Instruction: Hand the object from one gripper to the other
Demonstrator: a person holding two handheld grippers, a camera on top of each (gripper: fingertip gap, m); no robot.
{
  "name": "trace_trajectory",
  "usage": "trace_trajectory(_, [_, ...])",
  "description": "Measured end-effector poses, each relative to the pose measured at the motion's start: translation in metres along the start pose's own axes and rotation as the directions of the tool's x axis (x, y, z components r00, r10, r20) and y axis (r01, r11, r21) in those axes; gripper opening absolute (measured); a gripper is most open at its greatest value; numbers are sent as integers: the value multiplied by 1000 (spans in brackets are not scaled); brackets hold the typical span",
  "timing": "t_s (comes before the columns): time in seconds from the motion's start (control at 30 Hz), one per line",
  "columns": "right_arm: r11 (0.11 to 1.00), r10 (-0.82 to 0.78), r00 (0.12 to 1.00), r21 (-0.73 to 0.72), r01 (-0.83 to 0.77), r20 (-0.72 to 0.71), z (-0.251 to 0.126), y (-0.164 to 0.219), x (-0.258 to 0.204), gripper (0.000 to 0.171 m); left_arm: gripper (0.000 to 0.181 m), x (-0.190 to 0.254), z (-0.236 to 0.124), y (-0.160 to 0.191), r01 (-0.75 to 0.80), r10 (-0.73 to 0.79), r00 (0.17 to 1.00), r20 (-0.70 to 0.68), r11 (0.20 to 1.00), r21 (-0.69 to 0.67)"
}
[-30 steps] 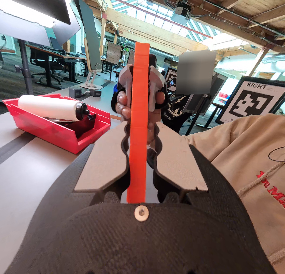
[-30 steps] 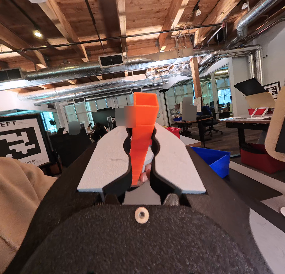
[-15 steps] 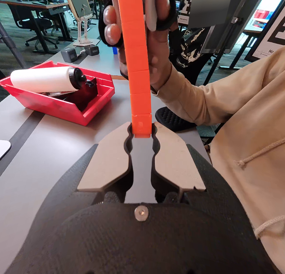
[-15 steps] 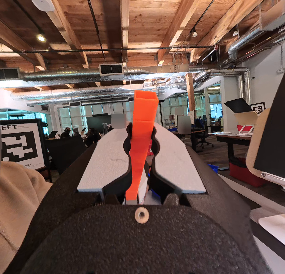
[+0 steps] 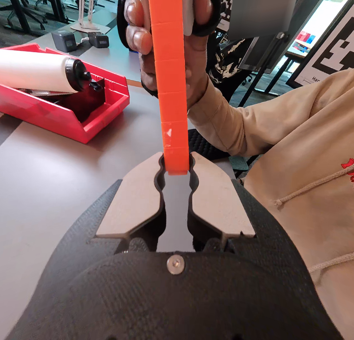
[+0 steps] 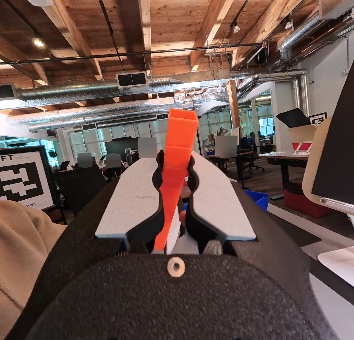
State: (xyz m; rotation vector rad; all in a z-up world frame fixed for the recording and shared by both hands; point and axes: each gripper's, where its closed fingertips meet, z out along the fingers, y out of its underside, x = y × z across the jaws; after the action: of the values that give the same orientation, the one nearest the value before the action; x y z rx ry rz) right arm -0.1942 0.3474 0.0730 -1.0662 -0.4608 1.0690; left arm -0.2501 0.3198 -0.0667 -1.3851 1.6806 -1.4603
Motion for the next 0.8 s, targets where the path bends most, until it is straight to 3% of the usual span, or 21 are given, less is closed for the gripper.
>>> trace_trajectory(0.2, [998, -32, 999, -47, 31, -14, 3, 8, 3, 24, 22, -15, -4, 8, -30, 30, 999, 43, 1000, -4])
trace_trajectory(0.37, [948, -200, 980, -250, 196, 9, -11, 19, 4, 32, 22, -8, -39, 8, -95, 98, 993, 63, 994, -54])
trace_trajectory(0.47, [922, -205, 975, -316, 223, 90, -15, 31, -5, 39, 22, -1, -54, 11, -133, 139, 988, 61, 987, -89])
trace_trajectory(0.8, [992, -70, 986, -97, 86, 152, -14, 7, -14, 23, 22, -1, -65, -5, -98, 97, 995, 29, 994, 45])
